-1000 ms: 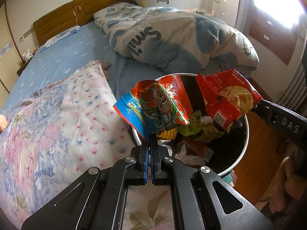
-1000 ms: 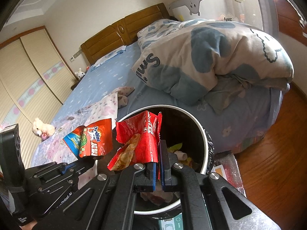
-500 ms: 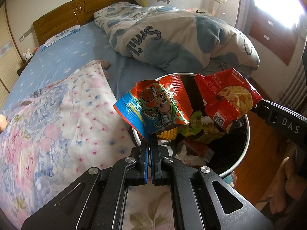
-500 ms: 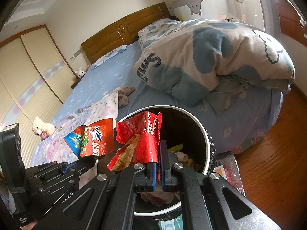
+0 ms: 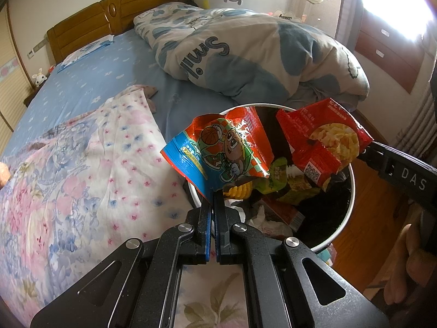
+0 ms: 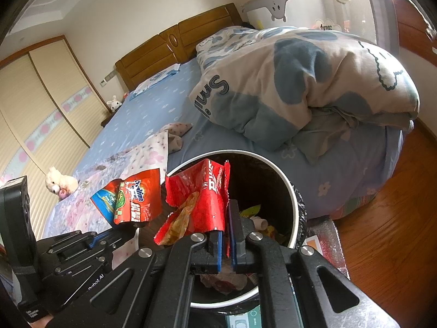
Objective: Collect trash
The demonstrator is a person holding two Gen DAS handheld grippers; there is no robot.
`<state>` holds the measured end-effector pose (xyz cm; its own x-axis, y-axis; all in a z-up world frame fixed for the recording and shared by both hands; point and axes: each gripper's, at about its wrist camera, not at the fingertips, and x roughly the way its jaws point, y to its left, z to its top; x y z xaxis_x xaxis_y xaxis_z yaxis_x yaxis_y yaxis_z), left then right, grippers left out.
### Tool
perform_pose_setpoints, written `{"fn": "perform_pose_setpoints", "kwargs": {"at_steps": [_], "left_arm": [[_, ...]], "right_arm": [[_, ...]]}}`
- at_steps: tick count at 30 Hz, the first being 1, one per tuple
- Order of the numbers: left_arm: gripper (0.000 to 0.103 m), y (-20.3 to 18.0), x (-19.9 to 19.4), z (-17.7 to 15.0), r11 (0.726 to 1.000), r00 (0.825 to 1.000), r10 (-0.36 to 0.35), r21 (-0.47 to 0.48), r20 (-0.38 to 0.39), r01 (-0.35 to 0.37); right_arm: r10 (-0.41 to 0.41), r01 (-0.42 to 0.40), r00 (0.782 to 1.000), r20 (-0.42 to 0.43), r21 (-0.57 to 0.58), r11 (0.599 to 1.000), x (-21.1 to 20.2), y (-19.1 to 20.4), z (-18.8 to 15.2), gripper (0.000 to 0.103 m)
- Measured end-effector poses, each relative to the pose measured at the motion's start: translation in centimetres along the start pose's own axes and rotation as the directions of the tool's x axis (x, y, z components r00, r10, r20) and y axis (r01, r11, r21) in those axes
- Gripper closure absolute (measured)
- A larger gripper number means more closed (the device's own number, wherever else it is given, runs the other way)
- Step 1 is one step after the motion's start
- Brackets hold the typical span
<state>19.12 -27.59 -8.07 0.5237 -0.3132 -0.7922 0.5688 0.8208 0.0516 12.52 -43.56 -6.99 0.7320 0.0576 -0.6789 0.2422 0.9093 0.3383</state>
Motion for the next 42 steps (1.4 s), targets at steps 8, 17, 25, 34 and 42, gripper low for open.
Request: {"fn": "perform_pose_setpoints", "kwargs": {"at_steps": [8,17,25,34,42], "left_arm": [[0.102,0.0,0.0,0.0,1.000,1.000,-0.002,0.001,0.000,0.002],[0.092,0.1,-0.1,0.1,1.000,1.000,-0.002,-0.008,-0.005,0.002],[0.056,0.8,-1.6,-0.8,1.000,1.000,0.016,-0.023,0.007,-0.016],[0.042,2.9,-5.3,-4.1,0.994,0.999,0.017,-0.110,0.050,-0.012],[0.018,5.3,-11.3,-9.3,0.977,0.987,0.052,-0.211,0.153,-0.019]], "right_arm": [[0.003,-0.003,1.000,-0.005,-0.001,1.000,0.0,-0.1,-0.1,0.097],[0.004,-0.004,0.999,-0.035,0.005,1.000,0.6,-0.5,-0.2,0.094],[-0.008,0.010,0.999,-0.049,0.023,1.000,0.2,-0.9,-0.4,0.059],[0.003,-0.003,1.000,-0.007,0.033,0.999,-2.7,-0.1,-1.4,0.036],[0.041,-0.042,0.998,0.053,0.032,0.999,-6.7,2.6,-4.4,0.021]]}}
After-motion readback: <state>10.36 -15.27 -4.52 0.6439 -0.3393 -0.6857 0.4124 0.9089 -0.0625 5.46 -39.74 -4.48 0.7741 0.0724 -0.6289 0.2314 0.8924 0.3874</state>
